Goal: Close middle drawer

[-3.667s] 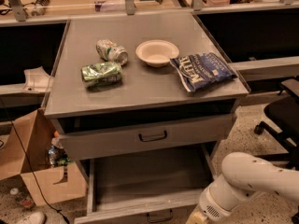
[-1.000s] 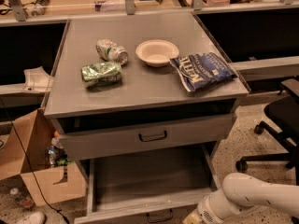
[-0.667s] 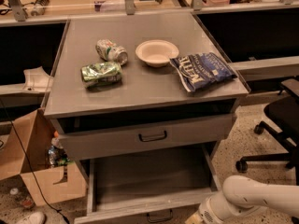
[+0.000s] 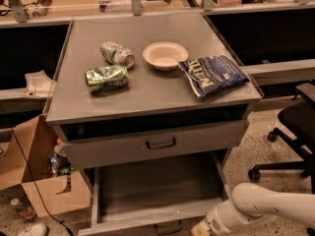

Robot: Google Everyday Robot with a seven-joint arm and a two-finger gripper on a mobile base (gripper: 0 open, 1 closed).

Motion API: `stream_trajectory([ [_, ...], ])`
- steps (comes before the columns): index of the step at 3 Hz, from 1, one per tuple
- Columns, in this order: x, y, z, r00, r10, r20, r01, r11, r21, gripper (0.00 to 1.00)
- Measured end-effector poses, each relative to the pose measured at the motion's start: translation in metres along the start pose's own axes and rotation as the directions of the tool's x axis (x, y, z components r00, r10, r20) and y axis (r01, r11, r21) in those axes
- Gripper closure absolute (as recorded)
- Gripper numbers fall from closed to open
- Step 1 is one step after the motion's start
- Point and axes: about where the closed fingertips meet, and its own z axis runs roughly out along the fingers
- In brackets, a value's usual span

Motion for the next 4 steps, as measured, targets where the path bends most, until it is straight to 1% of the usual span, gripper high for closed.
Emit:
stream_trajectory([
  [1,-0.0116,0.0036,0.0025,1.000,-0.015,0.016,0.015,0.9997,-0.018,1.00],
  [2,-0.0116,0.0036,0.0025,1.000,-0.015,0.016,0.015,0.9997,-0.018,0.82],
  [4,-0.0116,0.0036,0.0026,1.000,-0.015,0.016,0.015,0.9997,-0.018,0.34],
])
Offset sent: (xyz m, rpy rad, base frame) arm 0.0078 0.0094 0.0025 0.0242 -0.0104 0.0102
